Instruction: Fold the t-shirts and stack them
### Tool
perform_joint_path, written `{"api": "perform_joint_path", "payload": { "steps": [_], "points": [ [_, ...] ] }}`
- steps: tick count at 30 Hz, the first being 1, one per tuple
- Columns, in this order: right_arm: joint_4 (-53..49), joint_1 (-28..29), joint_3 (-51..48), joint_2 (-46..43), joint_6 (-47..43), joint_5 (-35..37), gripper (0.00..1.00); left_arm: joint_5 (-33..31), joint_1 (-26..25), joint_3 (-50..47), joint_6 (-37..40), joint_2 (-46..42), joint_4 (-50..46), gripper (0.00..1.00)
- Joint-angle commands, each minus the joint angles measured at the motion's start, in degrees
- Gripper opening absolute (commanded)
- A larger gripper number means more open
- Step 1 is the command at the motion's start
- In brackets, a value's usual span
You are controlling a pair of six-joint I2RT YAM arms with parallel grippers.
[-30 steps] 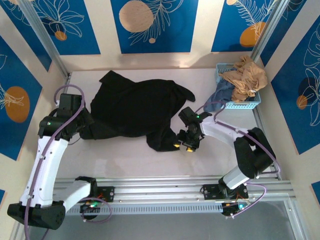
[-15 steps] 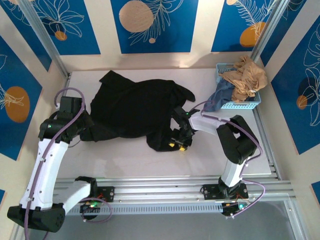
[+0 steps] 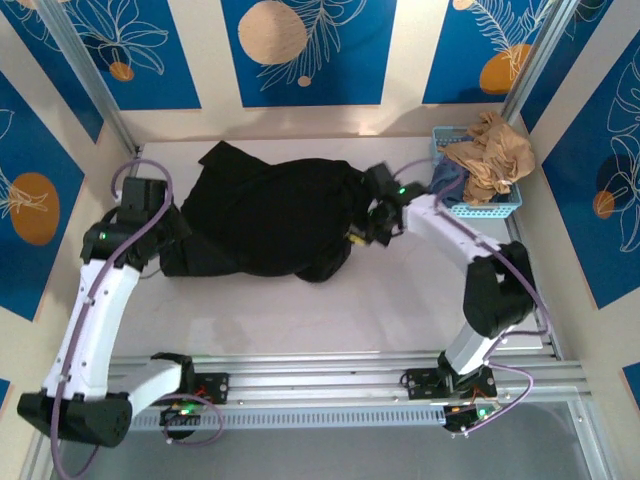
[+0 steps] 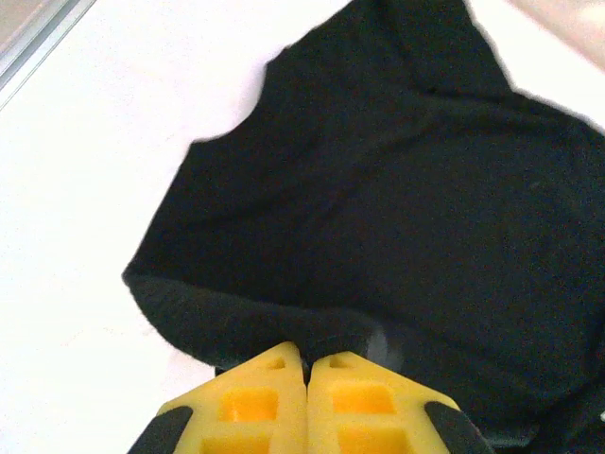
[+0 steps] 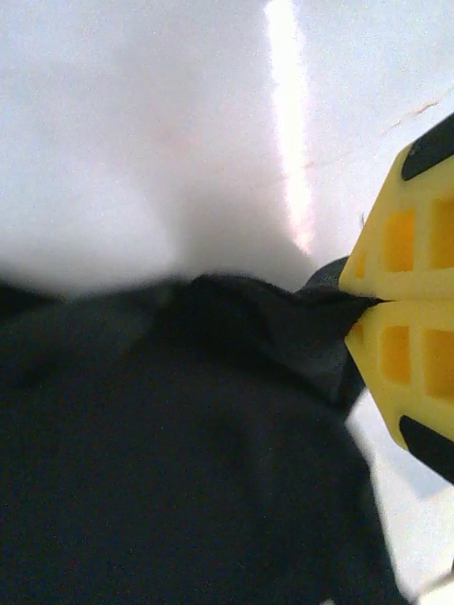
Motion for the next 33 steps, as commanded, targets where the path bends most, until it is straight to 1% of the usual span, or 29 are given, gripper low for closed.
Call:
{"api": "perform_joint_path", "payload": {
  "steps": [1,5,8,11,14,17,19,21,23,26,28,30,32,33],
  "points": [
    [-0.1,-4.2,10.0,-4.0,-6.1,0.3,0.00,1.2,1.1,10.2,0.9,3.8,6.2,0.00],
    [1.6,-9.0,21.7,-5.2,-9.3,-2.1,0.00,0.1,2.0,25.3,2.1,8.7,7.5,0.00],
    [3.0,-10.8,26.1,-8.5,-10.5,-2.9,0.00,-0.9,2.0,34.3,3.1,9.0,8.8,0.00],
    [6.7,-11.3,24.8,-14.9,-11.2,-4.3,0.00,-1.1,2.0,36.7,5.1,4.9,13.8,0.00],
    [11.2,-11.1,20.4,-23.7,-11.3,-4.8,0.00,-2.7,2.0,38.0,7.2,-0.3,17.6,0.00],
    [13.2,-11.2,18.3,-30.9,-11.1,-3.4,0.00,-4.3,2.0,42.4,9.3,-2.1,18.0,0.00],
    [11.5,-11.6,20.4,-31.9,-11.3,-3.4,0.00,-3.9,2.0,47.4,9.5,-0.5,16.2,0.00],
    [10.3,-12.1,22.8,-30.5,-10.7,-4.6,0.00,-2.6,2.0,50.9,8.6,2.4,14.7,0.00],
    [10.2,-12.4,24.1,-27.6,-9.8,-5.3,0.00,-2.1,2.0,52.0,6.7,6.3,13.0,0.00],
    [13.6,-13.6,23.5,-21.9,-7.4,-7.2,0.00,-2.2,2.3,52.2,4.4,13.3,11.1,0.00],
    [15.1,-15.2,24.7,-16.4,-4.8,-10.6,0.00,0.6,3.4,52.3,3.9,18.5,12.0,0.00],
    [16.7,-15.7,26.3,-10.4,-3.9,-12.1,0.00,3.4,4.9,52.3,3.1,23.7,13.4,0.00],
    [20.4,-16.2,27.9,-4.1,-2.8,-14.9,0.00,6.9,7.1,52.4,1.9,29.4,15.2,0.00],
    [20.9,-16.6,30.1,-0.4,-2.1,-16.4,0.00,8.5,8.0,52.9,1.1,31.7,15.8,0.00]
  ]
}}
